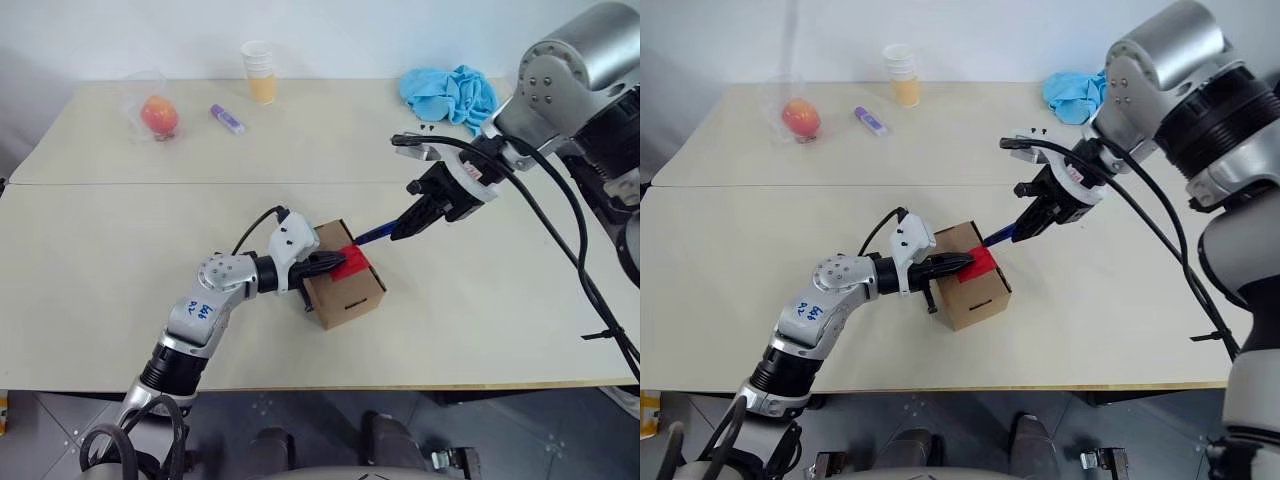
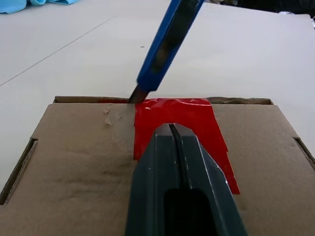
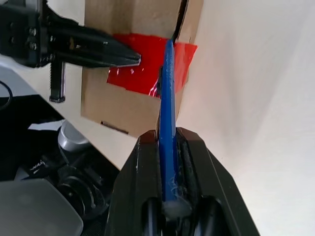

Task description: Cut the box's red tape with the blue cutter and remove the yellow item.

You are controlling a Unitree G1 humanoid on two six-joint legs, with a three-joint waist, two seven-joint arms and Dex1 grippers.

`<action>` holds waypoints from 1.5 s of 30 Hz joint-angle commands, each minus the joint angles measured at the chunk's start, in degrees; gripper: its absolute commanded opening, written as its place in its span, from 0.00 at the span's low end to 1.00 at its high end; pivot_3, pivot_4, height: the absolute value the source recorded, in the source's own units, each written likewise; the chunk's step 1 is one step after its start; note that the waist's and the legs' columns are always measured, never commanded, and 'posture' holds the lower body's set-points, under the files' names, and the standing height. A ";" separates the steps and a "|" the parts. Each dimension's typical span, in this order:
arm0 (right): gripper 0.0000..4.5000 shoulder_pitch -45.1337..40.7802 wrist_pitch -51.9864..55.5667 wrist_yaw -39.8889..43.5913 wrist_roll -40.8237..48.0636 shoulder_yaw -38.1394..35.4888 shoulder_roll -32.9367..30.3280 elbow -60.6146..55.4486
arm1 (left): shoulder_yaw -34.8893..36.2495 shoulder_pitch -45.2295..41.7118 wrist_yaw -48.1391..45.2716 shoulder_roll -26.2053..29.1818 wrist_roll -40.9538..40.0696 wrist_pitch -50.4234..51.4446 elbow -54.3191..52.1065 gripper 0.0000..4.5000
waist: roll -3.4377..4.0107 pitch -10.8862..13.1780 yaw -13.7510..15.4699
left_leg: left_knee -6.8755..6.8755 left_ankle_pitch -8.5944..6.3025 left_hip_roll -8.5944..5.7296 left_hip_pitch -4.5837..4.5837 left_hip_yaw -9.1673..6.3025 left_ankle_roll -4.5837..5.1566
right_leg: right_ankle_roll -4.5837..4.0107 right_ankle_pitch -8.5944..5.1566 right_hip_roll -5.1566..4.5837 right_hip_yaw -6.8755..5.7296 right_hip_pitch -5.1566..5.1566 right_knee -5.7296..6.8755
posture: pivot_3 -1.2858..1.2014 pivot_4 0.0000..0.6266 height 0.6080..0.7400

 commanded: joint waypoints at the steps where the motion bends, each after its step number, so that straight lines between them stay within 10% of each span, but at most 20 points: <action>1: 0.04 -3.40 0.18 5.79 -0.68 -0.64 1.25 -0.76 | -3.69 2.72 -0.43 0.50 2.37 2.92 3.05 0.00 | 0.00 0.00 -0.01 | 0.00 0.00 0.00 0.00 0.00 0.00 | 0.00 0.00 0.00 0.00 0.00 0.00 | 0.52 0.24 1.00; 17: 0.04 -9.66 0.18 28.98 -6.93 19.24 0.55 -6.49 | -4.93 4.38 0.45 0.63 3.67 2.73 2.02 0.00 | 0.02 -0.01 -0.02 | -0.03 -0.02 -0.02 -0.02 -0.02 -0.01 | 0.00 0.00 0.00 -0.02 -0.05 -0.04 | 0.52 0.24 1.00; 45: 0.04 -3.14 0.18 25.95 -1.59 20.71 -7.68 -15.82 | -4.69 5.93 1.48 2.59 2.97 4.71 -1.38 0.00 | 0.13 -0.12 0.02 | -0.05 -0.04 -0.01 -0.02 0.00 -0.03 | -0.01 0.00 -0.01 -0.06 -0.09 -0.05 | 0.52 0.24 1.00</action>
